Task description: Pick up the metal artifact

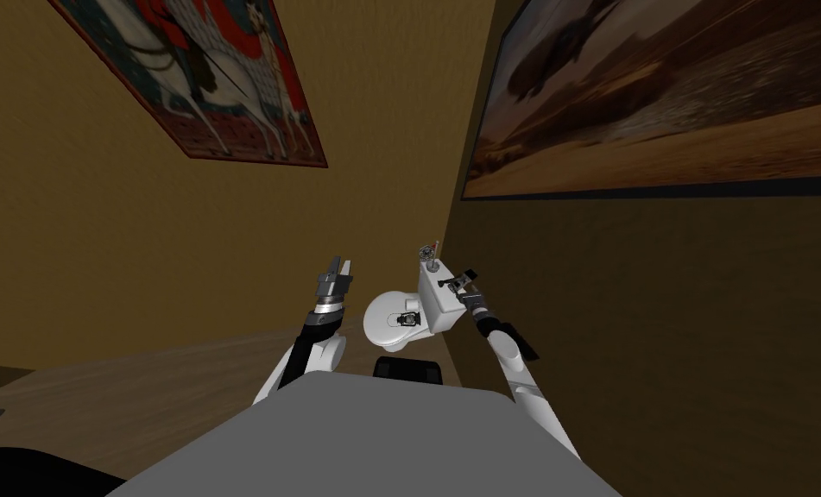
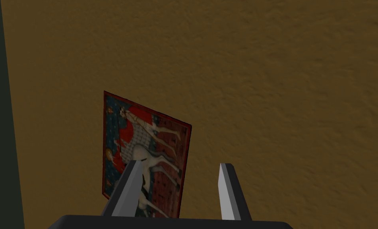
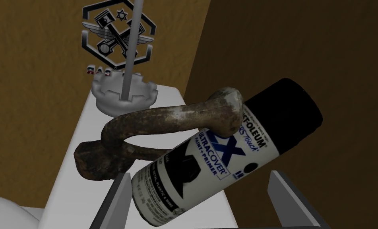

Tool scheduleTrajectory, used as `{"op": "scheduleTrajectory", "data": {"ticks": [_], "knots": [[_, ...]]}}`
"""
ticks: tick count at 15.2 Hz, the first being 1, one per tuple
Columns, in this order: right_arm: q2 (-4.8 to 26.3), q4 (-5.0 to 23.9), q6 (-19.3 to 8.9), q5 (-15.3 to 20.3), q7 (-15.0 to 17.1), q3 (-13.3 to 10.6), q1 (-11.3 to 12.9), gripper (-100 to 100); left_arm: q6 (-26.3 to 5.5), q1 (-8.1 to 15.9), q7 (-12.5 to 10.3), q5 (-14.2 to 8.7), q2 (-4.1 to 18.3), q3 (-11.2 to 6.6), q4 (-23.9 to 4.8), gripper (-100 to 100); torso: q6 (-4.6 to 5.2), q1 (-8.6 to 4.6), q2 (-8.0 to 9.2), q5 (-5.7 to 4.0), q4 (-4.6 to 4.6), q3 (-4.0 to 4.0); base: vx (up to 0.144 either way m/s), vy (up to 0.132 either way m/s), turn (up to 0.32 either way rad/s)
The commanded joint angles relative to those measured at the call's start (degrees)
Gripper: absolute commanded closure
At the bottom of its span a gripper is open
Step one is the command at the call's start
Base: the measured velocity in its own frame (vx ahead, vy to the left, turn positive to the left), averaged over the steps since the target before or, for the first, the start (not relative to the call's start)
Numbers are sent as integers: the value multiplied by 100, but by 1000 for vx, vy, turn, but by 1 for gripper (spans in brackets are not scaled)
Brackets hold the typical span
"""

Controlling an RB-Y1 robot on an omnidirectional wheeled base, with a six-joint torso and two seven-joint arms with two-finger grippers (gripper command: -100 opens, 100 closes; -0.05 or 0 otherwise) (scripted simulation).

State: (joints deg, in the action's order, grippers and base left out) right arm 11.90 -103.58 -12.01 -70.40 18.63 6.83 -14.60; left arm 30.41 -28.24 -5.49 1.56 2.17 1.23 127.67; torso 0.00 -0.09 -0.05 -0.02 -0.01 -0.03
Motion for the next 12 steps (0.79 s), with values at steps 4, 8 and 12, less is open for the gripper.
{"op": "scheduleTrajectory", "data": {"ticks": [4,8,12], "knots": [[-18,183,-225,-641,146,44,79,-100,0,0,0,0,0,0,0,0,0,0,1,0,0,0,3,-18,24],[-43,332,-438,-1094,284,105,151,-100,0,0,0,0,0,0,0,0,0,1,1,0,0,0,5,-16,22],[-71,478,-649,-1522,420,165,223,-100,0,0,0,0,0,0,0,0,0,-1,0,0,0,0,5,-21,22]]}}
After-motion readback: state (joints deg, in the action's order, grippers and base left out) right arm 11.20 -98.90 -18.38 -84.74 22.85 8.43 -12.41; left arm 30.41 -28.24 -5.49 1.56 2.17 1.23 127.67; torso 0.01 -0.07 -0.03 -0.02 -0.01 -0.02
